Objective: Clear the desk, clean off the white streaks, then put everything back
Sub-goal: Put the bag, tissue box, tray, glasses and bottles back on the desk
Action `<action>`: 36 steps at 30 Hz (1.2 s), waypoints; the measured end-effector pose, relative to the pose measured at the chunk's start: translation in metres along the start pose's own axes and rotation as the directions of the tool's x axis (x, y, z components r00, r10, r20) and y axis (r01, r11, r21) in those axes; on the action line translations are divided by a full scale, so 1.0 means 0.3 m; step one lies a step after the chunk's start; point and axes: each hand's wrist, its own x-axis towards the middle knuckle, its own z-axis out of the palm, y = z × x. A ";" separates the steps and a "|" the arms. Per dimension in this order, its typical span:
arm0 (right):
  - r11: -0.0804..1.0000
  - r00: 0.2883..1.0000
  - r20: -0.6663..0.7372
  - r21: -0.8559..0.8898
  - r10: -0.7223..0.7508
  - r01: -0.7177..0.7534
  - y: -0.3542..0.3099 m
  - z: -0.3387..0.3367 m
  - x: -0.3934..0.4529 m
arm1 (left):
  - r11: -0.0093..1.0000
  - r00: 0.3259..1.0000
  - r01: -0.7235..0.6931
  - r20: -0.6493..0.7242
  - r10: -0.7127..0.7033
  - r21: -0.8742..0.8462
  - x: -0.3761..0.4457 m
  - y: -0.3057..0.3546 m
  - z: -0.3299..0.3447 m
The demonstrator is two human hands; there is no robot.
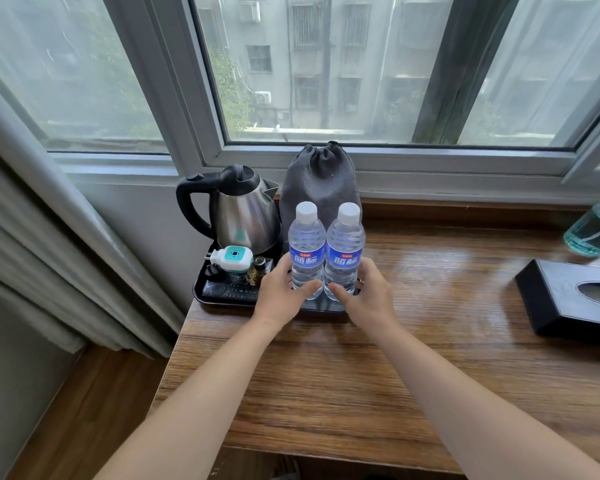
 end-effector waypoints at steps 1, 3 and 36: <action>1.000 1.000 -0.022 -0.009 -0.007 0.007 0.005 0.009 0.005 | 1.000 1.000 -0.001 -0.003 0.001 0.000 0.007 -0.005 0.002; 1.000 0.999 -0.044 -0.020 -0.019 0.018 0.012 0.022 0.013 | 1.000 1.000 0.000 -0.008 0.000 0.000 0.019 -0.011 0.005; 0.997 0.995 0.090 -0.067 0.030 -0.024 0.016 -0.035 0.066 | 0.990 0.989 0.136 -0.066 -0.133 0.045 0.030 -0.017 0.032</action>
